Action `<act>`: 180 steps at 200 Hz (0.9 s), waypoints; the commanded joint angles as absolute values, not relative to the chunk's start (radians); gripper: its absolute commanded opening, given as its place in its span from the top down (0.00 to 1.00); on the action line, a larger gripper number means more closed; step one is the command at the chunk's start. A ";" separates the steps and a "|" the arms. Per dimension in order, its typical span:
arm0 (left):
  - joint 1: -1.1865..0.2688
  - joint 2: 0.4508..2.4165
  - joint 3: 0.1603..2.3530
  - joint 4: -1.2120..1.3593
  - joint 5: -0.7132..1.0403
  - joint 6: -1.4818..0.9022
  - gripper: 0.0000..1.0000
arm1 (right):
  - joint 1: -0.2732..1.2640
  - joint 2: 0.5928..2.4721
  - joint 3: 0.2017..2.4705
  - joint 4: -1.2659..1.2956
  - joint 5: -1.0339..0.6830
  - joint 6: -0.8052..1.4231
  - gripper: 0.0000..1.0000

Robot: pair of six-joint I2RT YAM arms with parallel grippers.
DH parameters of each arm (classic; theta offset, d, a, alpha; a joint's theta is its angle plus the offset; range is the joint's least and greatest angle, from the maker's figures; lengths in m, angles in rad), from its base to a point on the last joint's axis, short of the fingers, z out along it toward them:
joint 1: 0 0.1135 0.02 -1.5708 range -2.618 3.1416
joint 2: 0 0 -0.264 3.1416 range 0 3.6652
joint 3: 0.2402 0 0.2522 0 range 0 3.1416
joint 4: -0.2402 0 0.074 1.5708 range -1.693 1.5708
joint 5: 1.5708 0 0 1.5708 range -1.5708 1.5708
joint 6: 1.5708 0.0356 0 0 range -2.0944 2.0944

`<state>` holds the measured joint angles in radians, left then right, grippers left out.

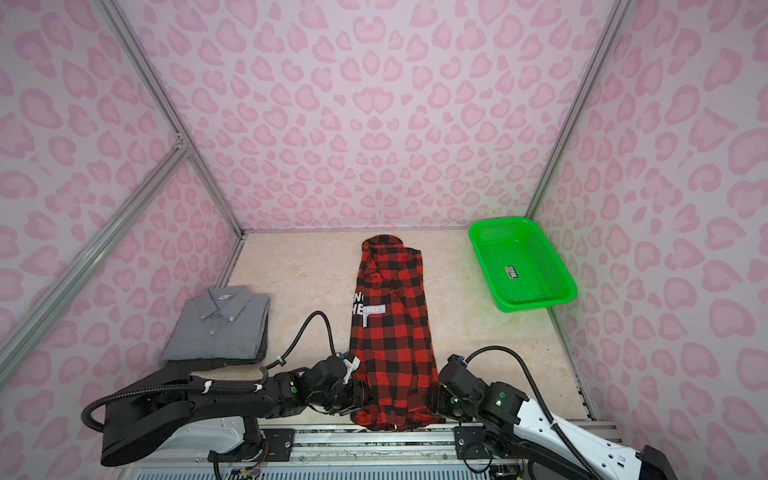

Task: Fold and stack the long sleeve shirts

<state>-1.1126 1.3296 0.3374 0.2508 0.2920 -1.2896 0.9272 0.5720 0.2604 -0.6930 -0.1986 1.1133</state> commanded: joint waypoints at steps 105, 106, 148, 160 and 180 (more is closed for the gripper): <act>-1.114 1.362 0.311 0.183 0.252 -1.308 0.79 | 0.928 0.619 0.213 -0.575 -0.241 1.140 0.82; -1.114 1.362 0.311 0.183 0.252 -1.308 0.79 | 0.928 0.620 0.213 -0.573 -0.242 1.141 0.82; -1.114 1.360 0.315 0.177 0.242 -1.308 0.82 | 0.929 0.651 0.229 -0.542 -0.246 1.131 0.90; -1.114 1.349 0.321 0.165 0.237 -1.308 0.86 | 0.930 0.651 0.239 -0.544 -0.240 1.125 0.92; -1.114 1.321 0.335 0.132 0.223 -1.305 0.87 | 0.930 0.655 0.265 -0.554 -0.232 1.113 0.98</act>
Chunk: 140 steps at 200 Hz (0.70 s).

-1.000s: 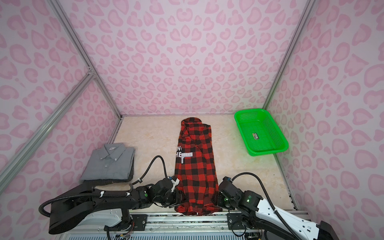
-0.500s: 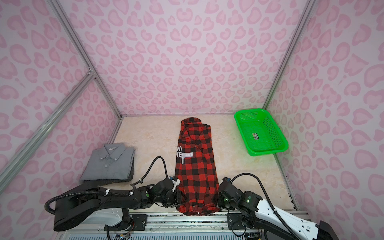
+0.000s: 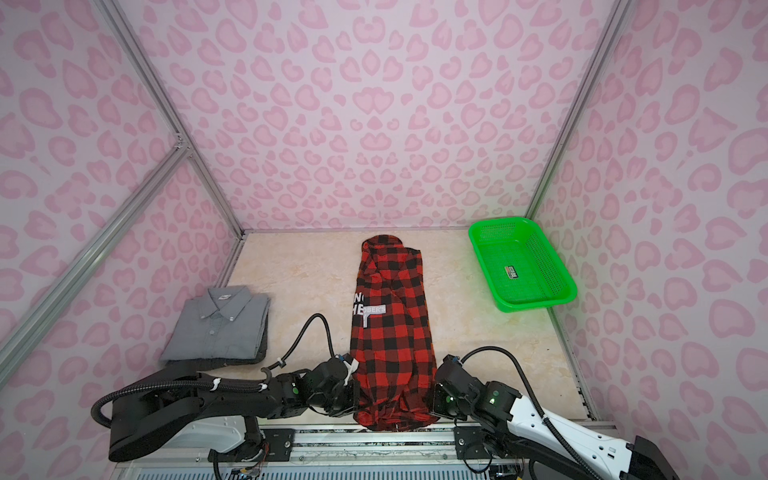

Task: Fold and stack the long sleeve shirts

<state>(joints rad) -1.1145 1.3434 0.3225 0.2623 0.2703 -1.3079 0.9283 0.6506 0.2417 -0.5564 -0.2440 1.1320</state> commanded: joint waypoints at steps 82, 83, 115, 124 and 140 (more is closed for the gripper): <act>-1.071 1.227 0.392 0.053 0.224 -1.353 0.96 | 0.930 0.720 0.346 -0.538 -0.213 1.080 1.00; -1.072 1.226 0.394 0.052 0.224 -1.353 0.96 | 0.930 0.720 0.347 -0.538 -0.213 1.079 1.00; -1.063 1.193 0.436 0.013 0.235 -1.387 0.96 | 0.928 0.755 0.410 -0.569 -0.187 1.043 1.00; -1.058 1.183 0.453 -0.013 0.236 -1.392 0.96 | 0.928 0.772 0.424 -0.566 -0.191 1.035 1.00; -1.045 1.167 0.486 -0.058 0.237 -1.394 0.96 | 0.928 0.796 0.441 -0.556 -0.195 1.025 1.00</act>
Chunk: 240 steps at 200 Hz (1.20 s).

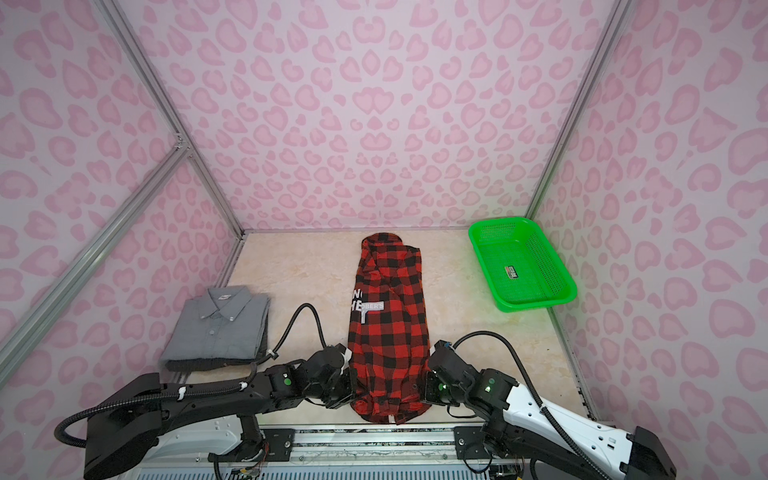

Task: Fold and stack the long sleeve shirts

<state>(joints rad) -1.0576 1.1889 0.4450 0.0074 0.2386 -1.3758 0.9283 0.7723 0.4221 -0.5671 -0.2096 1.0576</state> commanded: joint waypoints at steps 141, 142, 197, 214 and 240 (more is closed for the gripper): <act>-0.898 1.199 0.676 -0.207 0.288 -1.474 0.96 | 0.738 0.956 0.632 -0.483 -0.315 0.916 1.00; -0.897 1.201 0.676 -0.207 0.288 -1.474 0.96 | 0.738 0.958 0.632 -0.482 -0.316 0.915 1.00; -0.840 1.256 0.721 -0.212 0.311 -1.496 0.97 | 0.662 1.047 0.691 -0.467 -0.368 0.860 1.00; -0.820 1.263 0.721 -0.209 0.311 -1.506 0.96 | 0.640 1.071 0.696 -0.446 -0.392 0.854 1.00; -0.788 1.280 0.744 -0.212 0.320 -1.492 0.96 | 0.619 1.116 0.721 -0.438 -0.406 0.833 1.00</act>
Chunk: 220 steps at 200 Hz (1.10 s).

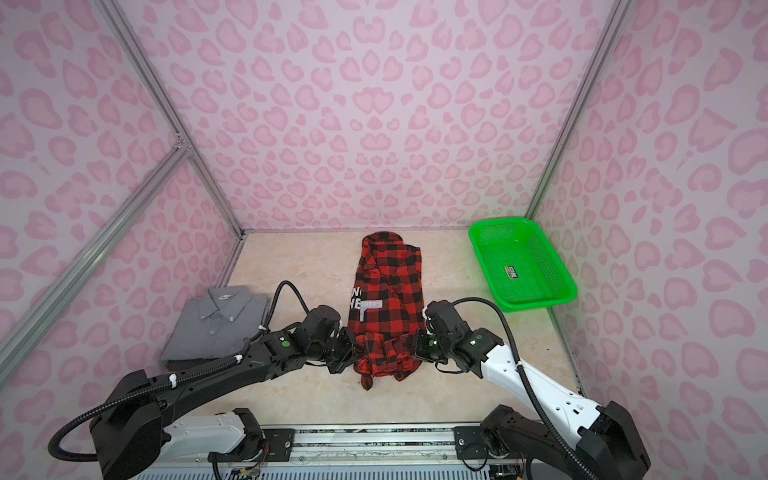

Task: Fold and stack the long sleeve shirts
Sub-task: 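Fold the held near end away from the robot over the shirt with both grippers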

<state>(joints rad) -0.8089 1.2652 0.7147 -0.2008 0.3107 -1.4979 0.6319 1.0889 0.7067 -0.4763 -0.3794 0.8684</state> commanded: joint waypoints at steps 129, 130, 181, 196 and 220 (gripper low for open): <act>-0.642 1.446 0.812 -0.190 0.391 -1.397 0.96 | 0.485 1.368 0.799 -0.352 -0.526 0.762 1.00; -0.640 1.448 0.813 -0.190 0.392 -1.396 0.96 | 0.484 1.370 0.797 -0.348 -0.527 0.762 1.00; -0.609 1.513 0.846 -0.184 0.413 -1.361 0.95 | 0.467 1.461 0.809 -0.293 -0.527 0.756 1.00; -0.604 1.529 0.850 -0.176 0.419 -1.358 0.94 | 0.457 1.498 0.811 -0.283 -0.523 0.746 1.00; -0.588 1.546 0.843 -0.172 0.423 -1.350 0.94 | 0.446 1.553 0.808 -0.262 -0.527 0.736 1.00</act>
